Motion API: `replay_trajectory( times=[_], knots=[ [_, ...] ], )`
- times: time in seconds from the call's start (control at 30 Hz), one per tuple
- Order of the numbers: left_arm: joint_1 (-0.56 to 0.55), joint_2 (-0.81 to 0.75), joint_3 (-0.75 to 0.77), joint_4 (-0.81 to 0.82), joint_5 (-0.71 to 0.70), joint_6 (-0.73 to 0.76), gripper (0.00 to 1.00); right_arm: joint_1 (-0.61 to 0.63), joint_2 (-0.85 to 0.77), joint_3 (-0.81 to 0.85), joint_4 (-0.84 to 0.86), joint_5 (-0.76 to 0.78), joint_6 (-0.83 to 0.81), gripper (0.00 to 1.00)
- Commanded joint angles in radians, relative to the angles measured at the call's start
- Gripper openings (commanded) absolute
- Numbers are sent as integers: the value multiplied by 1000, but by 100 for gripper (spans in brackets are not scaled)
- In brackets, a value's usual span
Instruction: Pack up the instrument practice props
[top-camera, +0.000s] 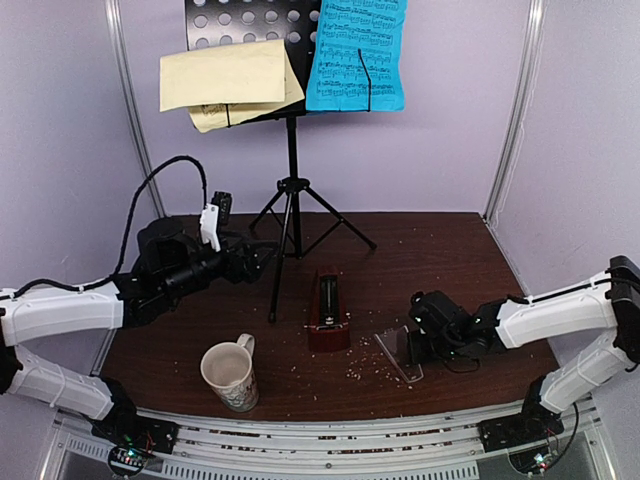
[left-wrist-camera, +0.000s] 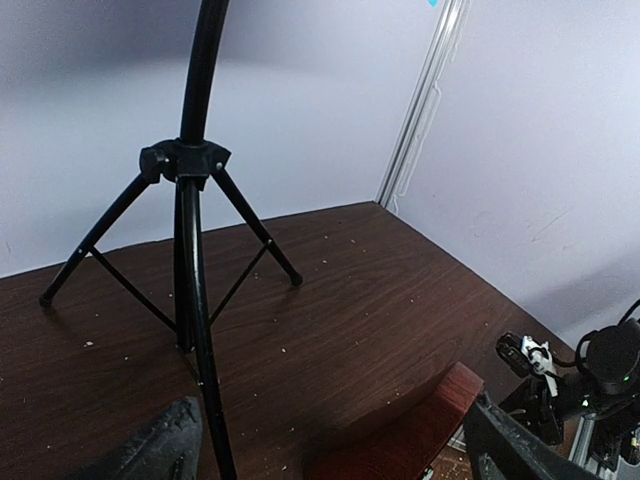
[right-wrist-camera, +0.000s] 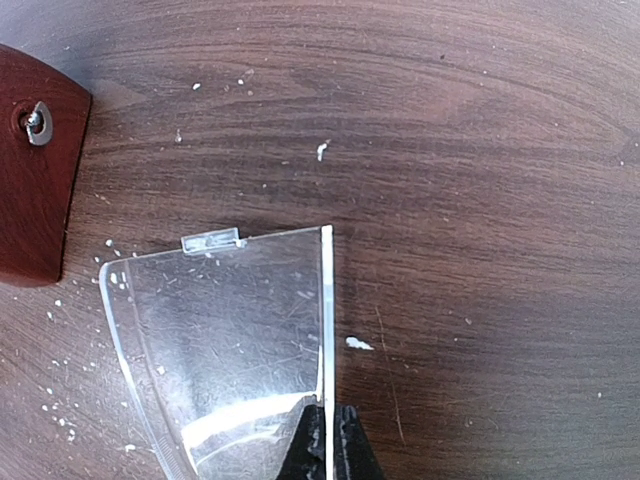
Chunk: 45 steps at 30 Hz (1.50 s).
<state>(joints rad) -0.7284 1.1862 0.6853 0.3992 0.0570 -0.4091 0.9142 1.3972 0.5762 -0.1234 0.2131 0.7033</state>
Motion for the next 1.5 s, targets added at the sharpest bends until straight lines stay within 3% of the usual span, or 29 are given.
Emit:
replay_trajectory(
  times=[0.0, 0.2, 0.47, 0.73, 0.93, 1.2, 1.33, 1.47],
  knots=[
    [-2, 8, 46, 21, 47, 30, 95, 3, -57, -15, -1, 29, 10, 0],
    [-2, 71, 117, 23, 301, 101, 95, -11, -239, 22, -68, -41, -68, 0],
    [-13, 219, 246, -54, 682, 125, 89, -35, -352, 117, -212, -629, -236, 0],
    [-141, 347, 398, -376, 782, 285, 73, -35, -327, 100, -154, -905, -214, 0],
    [-172, 404, 432, -489, 877, 331, 61, -34, -262, 148, -184, -920, -277, 0],
    [-223, 468, 466, -580, 986, 374, 67, -34, -202, 182, -189, -943, -314, 0],
    [-241, 500, 486, -607, 1013, 393, 51, -34, -179, 195, -187, -947, -322, 0],
    [-254, 514, 497, -608, 1028, 394, 42, -35, -163, 195, -182, -945, -323, 0]
  ],
)
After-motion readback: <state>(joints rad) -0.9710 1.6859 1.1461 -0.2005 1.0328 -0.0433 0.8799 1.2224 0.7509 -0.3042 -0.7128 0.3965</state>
